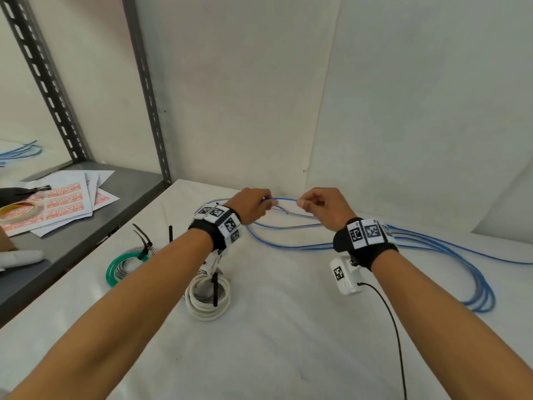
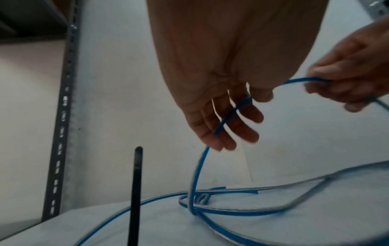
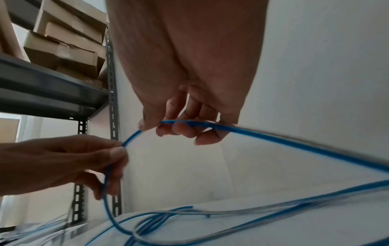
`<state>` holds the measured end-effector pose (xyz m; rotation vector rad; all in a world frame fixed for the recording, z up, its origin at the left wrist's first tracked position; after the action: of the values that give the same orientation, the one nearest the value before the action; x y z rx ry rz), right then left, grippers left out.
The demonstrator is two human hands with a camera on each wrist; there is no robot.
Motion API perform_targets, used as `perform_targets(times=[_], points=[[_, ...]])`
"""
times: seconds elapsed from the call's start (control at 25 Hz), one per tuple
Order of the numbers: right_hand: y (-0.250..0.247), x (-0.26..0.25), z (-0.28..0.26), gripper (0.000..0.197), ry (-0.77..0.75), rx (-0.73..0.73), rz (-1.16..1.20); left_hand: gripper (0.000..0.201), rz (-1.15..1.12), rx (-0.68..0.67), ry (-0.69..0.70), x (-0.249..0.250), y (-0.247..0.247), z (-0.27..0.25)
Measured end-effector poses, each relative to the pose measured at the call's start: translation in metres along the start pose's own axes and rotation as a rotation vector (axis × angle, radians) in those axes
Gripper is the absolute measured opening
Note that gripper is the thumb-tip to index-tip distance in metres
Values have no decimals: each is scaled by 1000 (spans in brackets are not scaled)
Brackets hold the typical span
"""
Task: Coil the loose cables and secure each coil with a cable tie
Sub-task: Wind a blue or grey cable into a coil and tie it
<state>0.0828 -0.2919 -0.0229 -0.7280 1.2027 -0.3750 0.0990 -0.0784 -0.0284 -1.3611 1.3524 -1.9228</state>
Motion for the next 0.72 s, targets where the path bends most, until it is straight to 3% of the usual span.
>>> perform_targets(times=[0.2,0.32,0.44,0.52,0.6,0.64,0.72], points=[[-56,42,-36,19,175,20,-211,30,-320,400,-22,-6,-42,5],[-80,73,-61,15,391,34,-361,30,-517,525,2,4,-60,6],[-98,86,-81,15,565,204,-372,35,-633,614,37,24,-70,7],[-112,79,-84,15,450,430,-193,41,-729,624,39,39,-69,11],[-126,60,-89,13,249,664,170,45,-830,592,29,57,-61,15],[-133,52,-91,13,173,731,302,46,-905,577,31,67,-57,16],[-136,36,-91,12,127,732,413,45,-1089,558,12,84,-47,16]])
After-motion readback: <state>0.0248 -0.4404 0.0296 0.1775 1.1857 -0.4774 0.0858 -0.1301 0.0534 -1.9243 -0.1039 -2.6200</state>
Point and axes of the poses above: each hand's wrist, its own z-axis towards the middle knuckle, its own y-axis out of the palm, x = y × z, the point moved 3 cm from there along z, towards the middle knuckle, and after that the axes turned 10 degrees about -x, right-handed, at the moved point
